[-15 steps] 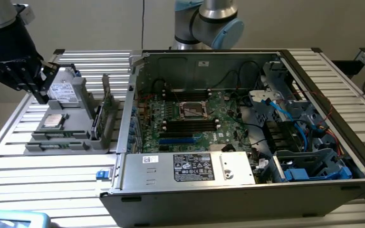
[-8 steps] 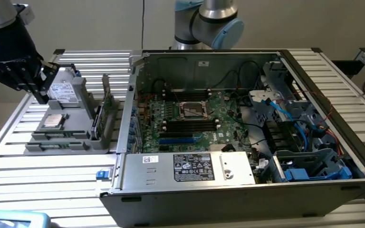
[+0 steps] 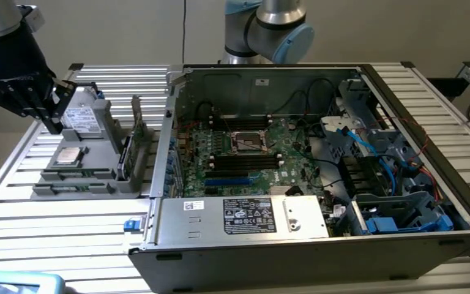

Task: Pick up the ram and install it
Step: 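Pick up the ram and move it above insertion slot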

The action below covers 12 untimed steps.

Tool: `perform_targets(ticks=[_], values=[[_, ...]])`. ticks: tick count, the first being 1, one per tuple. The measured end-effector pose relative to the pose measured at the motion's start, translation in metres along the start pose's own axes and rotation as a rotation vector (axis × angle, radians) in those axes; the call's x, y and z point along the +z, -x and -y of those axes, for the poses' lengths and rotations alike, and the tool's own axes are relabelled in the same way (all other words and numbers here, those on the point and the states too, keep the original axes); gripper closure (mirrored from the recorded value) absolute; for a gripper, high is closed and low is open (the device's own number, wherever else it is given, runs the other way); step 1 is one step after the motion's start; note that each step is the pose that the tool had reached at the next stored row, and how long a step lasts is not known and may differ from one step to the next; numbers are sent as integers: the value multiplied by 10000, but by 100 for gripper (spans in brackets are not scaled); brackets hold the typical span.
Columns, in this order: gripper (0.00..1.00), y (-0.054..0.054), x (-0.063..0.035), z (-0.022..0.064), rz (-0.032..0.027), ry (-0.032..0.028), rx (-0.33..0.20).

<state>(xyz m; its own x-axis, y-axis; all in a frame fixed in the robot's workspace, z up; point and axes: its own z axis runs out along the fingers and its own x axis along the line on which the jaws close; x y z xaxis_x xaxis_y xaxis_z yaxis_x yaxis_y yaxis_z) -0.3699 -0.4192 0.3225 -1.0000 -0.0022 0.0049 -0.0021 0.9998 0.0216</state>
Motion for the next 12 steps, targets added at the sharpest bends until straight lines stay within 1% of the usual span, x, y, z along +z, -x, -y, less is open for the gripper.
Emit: perform_targets(ticks=[3, 4, 5, 6, 7, 8, 10, 12], values=[[88, -1, 0, 0, -1, -1, 0], [82, -2, 1, 0, 1, 0, 0], [82, -2, 1, 0, 0, 0, 0], [76, -3, 1, 0, 0, 0, 0], [76, -3, 2, 0, 0, 0, 0], [69, -6, 2, 0, 0, 0, 0], [69, -16, 3, 0, 2, 1, -39], [69, -17, 3, 0, -2, 3, -319]])
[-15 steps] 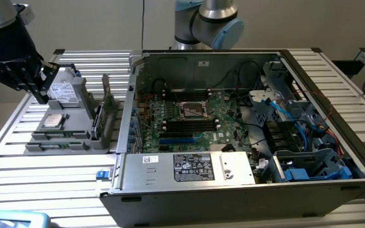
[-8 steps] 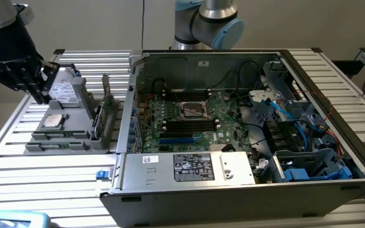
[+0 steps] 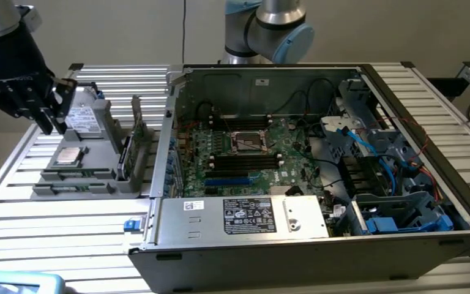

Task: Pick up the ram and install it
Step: 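Pick up the ram and move it above insertion slot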

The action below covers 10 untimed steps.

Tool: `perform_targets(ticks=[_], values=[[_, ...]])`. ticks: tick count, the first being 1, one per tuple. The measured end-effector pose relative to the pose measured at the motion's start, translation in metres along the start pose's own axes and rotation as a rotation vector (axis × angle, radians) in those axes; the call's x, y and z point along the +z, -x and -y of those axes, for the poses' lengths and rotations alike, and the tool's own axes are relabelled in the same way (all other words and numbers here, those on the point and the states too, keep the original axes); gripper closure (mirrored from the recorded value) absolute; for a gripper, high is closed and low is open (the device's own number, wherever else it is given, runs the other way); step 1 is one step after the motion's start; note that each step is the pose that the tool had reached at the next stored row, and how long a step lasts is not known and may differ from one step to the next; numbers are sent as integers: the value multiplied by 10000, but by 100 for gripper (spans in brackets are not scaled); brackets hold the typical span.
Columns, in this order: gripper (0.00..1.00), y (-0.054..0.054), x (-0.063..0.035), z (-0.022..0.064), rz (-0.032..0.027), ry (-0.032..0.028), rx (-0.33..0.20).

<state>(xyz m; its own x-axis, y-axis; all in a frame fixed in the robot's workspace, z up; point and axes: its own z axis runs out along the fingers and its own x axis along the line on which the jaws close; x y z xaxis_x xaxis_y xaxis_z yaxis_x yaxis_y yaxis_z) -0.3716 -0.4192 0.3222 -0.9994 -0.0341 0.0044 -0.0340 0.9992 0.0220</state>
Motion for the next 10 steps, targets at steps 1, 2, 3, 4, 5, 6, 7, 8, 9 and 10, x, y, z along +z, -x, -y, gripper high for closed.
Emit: perform_targets(ticks=[1, 2, 3, 4, 5, 6, 7, 8, 9, 10], values=[[69, 0, 1, 0, -4, 2, -184], [69, -1, 3, 0, -7, 3, -365], [69, -1, 4, 0, -12, 2, -544], [69, 0, 6, 0, -16, 2, -730], [69, 0, 8, 0, -19, 1, -909], [69, 0, 9, 0, -23, 0, -1084], [69, -1, 11, 0, -28, -1, -1280], [69, 0, 13, 1, -32, -2, -1448], [69, 0, 15, 0, -36, -2, -1640], [69, 0, 18, 1, -39, -3, -1819]])
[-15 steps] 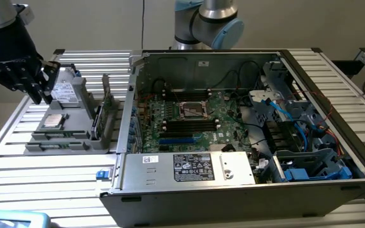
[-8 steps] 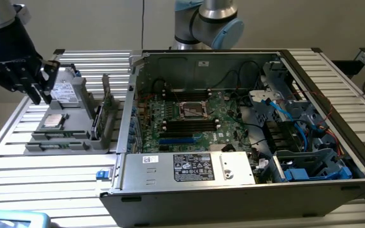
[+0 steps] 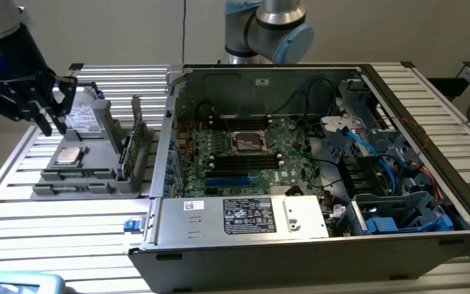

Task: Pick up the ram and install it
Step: 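Pick up the ram and move it above insertion slot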

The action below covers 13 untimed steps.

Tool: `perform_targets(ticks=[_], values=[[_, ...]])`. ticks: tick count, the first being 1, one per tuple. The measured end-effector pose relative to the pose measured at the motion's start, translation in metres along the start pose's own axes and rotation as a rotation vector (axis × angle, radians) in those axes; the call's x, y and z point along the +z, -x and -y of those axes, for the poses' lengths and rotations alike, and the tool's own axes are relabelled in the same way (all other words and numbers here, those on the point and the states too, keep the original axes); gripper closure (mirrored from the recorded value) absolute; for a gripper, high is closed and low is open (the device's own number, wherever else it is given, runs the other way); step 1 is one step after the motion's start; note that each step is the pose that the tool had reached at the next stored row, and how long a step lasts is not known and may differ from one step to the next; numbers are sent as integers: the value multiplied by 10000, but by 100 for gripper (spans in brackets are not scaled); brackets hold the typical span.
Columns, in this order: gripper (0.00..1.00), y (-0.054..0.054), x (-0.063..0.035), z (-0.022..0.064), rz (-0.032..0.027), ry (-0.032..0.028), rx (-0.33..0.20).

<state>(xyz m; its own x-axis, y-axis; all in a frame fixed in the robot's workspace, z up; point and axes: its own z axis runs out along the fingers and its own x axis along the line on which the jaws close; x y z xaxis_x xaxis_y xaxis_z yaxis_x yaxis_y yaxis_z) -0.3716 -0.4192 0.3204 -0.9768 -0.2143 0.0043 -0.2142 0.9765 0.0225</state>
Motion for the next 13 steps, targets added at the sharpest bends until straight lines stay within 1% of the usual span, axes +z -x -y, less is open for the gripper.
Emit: perform_targets(ticks=[13], values=[[69, 0, 23, 1, -54, -10, -2355]])
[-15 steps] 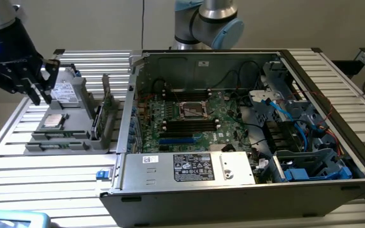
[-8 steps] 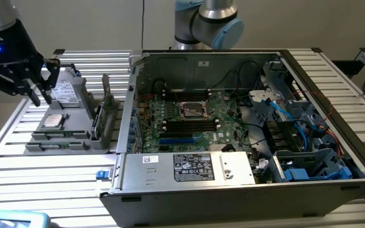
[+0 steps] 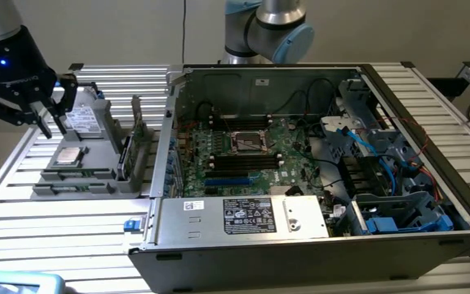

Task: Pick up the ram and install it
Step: 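Pick up the ram and move it above insertion slot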

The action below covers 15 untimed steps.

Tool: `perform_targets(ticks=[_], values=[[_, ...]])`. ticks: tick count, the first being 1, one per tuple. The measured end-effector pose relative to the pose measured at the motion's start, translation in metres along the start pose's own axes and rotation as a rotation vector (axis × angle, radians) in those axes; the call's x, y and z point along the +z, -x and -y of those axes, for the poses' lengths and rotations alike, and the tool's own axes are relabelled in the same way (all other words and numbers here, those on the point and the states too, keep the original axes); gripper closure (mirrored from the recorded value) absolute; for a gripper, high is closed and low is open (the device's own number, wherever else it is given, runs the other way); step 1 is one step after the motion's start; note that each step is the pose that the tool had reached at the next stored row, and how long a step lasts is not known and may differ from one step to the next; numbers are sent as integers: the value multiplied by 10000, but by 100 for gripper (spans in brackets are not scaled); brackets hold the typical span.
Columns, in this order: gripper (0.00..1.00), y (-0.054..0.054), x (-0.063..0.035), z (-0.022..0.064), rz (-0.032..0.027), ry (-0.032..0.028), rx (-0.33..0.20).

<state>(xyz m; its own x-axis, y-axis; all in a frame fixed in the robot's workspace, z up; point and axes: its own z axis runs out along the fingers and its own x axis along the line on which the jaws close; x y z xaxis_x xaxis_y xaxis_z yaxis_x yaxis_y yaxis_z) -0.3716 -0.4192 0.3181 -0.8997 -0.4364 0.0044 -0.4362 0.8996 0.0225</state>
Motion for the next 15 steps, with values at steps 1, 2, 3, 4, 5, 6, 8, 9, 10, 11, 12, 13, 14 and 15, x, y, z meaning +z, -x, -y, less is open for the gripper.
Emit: perform_targets(ticks=[1, 2, 3, 4, 5, 6, 8, 9, 10, 11, 12, 13, 14, 15], values=[[69, 0, 1, 0, -4, -1, -184], [69, 0, 1, 0, -8, -1, -370], [69, 0, 2, 0, -12, -2, -550], [69, 0, 3, 0, -16, -3, -740], [69, 0, 4, 0, -20, -4, -916], [69, 0, 4, 0, -24, -5, -1094], [69, 0, 6, 0, -33, -6, -1460], [69, 0, 6, 0, -37, -7, -1640], [69, 0, 8, 0, -41, -8, -1831], [69, 0, 11, 1, -43, -8, -2010], [69, 0, 14, 1, -47, -9, -2191], [69, 0, 15, 0, -53, -10, -2369], [69, 0, 17, 0, -58, -11, -2549], [69, 0, 19, 0, -62, -12, -2729]])
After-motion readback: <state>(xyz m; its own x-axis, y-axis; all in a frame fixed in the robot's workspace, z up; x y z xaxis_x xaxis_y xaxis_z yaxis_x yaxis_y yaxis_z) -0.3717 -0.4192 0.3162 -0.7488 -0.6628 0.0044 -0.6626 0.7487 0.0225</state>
